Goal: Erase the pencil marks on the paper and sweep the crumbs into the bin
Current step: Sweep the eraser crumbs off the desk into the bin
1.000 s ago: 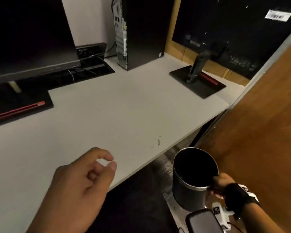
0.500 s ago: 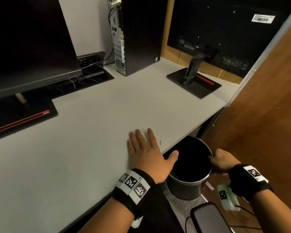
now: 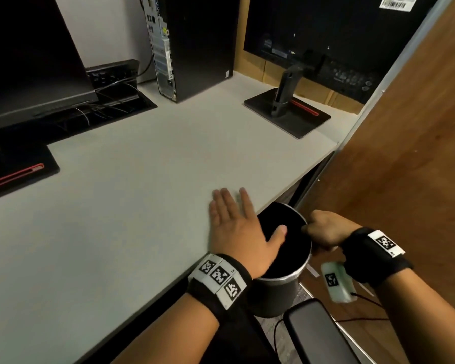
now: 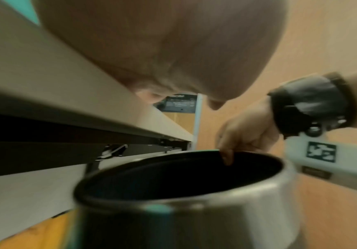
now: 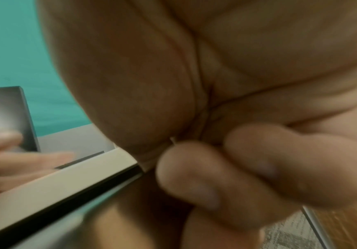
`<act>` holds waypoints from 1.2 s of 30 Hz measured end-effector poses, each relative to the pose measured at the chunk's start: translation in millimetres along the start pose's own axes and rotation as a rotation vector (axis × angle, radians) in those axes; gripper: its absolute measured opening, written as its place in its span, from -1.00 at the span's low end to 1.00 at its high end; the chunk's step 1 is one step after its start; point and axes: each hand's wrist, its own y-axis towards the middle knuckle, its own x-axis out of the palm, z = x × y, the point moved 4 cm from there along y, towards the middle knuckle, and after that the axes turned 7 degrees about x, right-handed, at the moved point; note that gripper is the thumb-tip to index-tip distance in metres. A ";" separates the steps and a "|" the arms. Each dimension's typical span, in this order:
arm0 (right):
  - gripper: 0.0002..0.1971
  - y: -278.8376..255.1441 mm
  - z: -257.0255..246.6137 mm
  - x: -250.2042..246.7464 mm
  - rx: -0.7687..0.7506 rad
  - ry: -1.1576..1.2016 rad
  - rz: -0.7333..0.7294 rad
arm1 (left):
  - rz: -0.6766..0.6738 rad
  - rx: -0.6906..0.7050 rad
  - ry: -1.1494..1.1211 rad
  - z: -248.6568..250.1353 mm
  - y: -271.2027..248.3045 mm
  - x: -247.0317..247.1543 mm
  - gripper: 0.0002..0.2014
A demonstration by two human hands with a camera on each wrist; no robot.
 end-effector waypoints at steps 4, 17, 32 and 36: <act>-0.56 -2.6 0.0 3.3 -0.027 0.101 -0.040 | -0.023 0.352 -0.158 33.9 2.2 1.1 -0.06; -0.62 -0.8 5.0 1.8 0.013 0.140 -0.004 | 0.030 0.333 -0.262 28.5 -2.4 -5.3 -0.20; -0.65 -2.1 3.6 12.2 0.040 0.188 -0.009 | -0.113 -0.278 0.042 -37.6 -41.2 -12.2 -0.04; -0.64 -0.6 0.5 12.6 0.031 0.204 -0.012 | -0.079 0.149 -0.109 5.4 -21.8 -7.6 -0.11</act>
